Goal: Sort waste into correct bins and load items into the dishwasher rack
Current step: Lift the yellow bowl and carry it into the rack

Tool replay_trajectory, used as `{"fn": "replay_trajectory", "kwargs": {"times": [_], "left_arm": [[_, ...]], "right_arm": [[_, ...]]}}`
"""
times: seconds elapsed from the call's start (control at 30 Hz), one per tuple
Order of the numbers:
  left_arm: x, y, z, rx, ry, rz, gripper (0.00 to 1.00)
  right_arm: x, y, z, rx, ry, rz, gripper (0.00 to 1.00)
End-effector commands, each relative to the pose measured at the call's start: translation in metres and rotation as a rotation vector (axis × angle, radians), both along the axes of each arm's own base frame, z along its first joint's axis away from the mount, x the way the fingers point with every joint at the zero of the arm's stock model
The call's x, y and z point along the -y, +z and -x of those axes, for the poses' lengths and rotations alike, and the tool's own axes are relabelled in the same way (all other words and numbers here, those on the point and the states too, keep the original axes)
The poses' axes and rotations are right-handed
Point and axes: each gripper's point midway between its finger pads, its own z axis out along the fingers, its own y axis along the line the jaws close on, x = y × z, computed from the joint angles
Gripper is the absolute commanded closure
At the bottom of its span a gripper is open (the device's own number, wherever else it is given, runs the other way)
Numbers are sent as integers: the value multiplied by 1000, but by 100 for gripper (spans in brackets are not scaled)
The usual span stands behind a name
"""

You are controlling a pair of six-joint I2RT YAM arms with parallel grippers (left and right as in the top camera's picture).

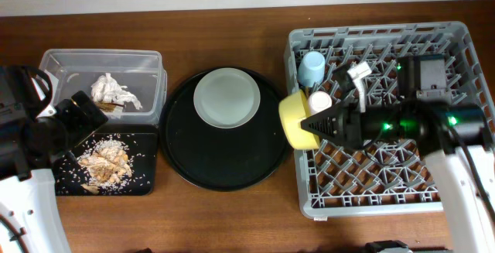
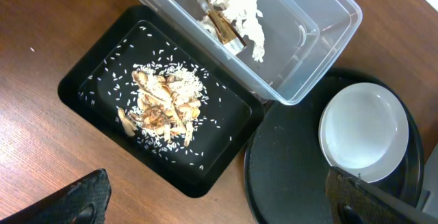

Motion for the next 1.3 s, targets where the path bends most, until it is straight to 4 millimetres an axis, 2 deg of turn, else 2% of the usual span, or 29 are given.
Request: {"fn": "replay_trajectory", "kwargs": {"times": [0.0,0.1,0.27,0.43,0.7,0.8,0.93,0.97,1.0,1.03,1.07,1.1,1.13,1.2,1.27], "left_arm": [[-1,3,-1,10,10,2,1],[-1,3,-1,10,10,2,1],[-1,3,-1,10,10,2,1],[-1,3,-1,10,10,2,1],[-1,3,-1,10,10,2,1],[-1,3,-1,10,10,2,1],[-1,3,-1,10,10,2,1],[-1,3,-1,10,10,2,1],[-1,3,-1,10,10,2,1],[-1,3,-1,10,10,2,1],[-1,3,-1,10,10,2,1],[-1,3,-1,10,10,2,1],[-1,3,-1,10,10,2,1],[-1,3,-1,10,10,2,1],[-1,3,-1,10,10,2,1]], "right_arm": [[6,7,-5,-9,100,-331,96],[21,-39,-26,-134,24,-347,96],[48,-91,-39,-230,-91,-371,96],[68,-109,-40,-261,-174,-357,96],[71,-128,-35,-296,-188,-282,96],[87,-140,-37,-314,-242,-216,95],[117,-153,-39,-339,-345,-160,79],[123,-155,-39,-341,-366,-149,68],[128,-156,-39,-341,-381,-149,65],[131,-155,-40,-340,-394,-154,53],[133,-155,-41,-339,-401,-158,47],[137,-155,-41,-364,-425,-169,36],[141,-154,-42,-375,-440,-175,30],[144,-147,-46,-367,-446,-171,27],[147,-130,-51,-352,-446,-162,28]]}}
